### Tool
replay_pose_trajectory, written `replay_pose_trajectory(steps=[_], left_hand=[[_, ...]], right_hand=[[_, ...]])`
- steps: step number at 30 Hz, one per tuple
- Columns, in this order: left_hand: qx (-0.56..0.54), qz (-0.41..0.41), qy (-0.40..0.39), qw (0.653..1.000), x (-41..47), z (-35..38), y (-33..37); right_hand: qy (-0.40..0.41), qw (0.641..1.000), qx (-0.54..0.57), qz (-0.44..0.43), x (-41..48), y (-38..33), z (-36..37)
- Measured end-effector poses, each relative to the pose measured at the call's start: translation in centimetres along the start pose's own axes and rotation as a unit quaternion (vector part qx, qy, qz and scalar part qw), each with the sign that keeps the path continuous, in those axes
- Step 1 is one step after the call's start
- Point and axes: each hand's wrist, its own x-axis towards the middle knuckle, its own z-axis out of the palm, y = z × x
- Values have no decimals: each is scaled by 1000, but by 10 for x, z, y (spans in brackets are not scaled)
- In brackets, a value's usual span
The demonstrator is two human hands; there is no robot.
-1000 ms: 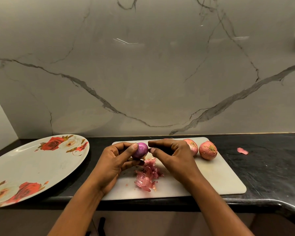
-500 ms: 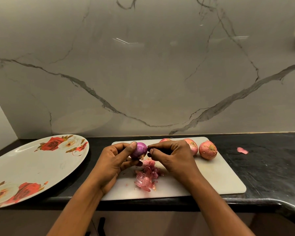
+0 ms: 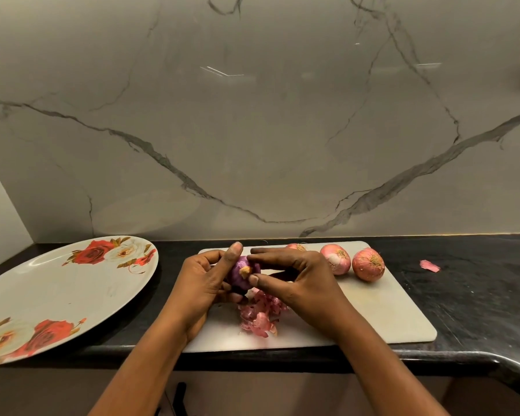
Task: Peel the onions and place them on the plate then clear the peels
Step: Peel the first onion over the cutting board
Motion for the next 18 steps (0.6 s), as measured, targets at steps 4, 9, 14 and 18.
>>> replay_pose_trajectory(steps=[4,9,14,18], left_hand=[[-7,10,-24,1000,-1,-3,-2],[-41,11,-82,996,-3,-6,-1],[-47,20,-86,995,-1,-7,-3],[-63,22,-82,994,0,-9,-4]], right_hand=[[18,999,35,27,0,2,-1],[43,997,61,33,1,5,-2],[66,995,55,42,5,7,-2],[62,996,54,46,5,9,-3]])
